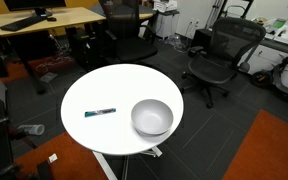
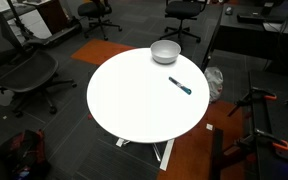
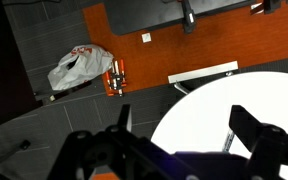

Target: Pick up the marker from the table and put it in the bowl

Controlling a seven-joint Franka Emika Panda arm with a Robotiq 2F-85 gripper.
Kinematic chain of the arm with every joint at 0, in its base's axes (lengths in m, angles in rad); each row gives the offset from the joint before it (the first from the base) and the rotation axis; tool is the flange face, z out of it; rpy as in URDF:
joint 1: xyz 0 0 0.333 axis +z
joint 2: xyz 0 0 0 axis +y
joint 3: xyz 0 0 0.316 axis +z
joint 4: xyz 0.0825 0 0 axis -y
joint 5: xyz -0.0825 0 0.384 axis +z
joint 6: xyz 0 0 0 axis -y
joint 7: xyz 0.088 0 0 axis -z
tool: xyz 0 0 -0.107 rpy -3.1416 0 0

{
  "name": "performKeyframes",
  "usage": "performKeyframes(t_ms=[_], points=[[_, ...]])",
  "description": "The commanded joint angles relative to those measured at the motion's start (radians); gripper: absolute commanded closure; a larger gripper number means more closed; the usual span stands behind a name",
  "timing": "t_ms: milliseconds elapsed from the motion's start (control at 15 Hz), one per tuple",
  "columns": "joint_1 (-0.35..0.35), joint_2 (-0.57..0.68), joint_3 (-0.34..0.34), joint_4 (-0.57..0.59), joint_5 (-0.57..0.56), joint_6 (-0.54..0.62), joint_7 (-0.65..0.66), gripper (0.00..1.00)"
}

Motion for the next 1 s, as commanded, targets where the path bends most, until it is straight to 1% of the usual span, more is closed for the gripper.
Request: performKeyframes(t_ms=[0, 200, 533, 667, 933], points=[[0.033, 0.036, 0.023, -0.068, 0.046, 0.119, 0.065, 0.00], [0.060, 0.058, 0.047, -0.138, 0.114, 0.214, 0.127, 0.00], [0.089, 0.110, 0.111, -0.231, 0.212, 0.406, 0.258, 0.00], [0.075, 0.236, 0.111, -0.186, 0.215, 0.521, 0.272, 0.00], [0.078, 0.412, 0.109, -0.130, 0.225, 0.705, 0.303, 0.00]])
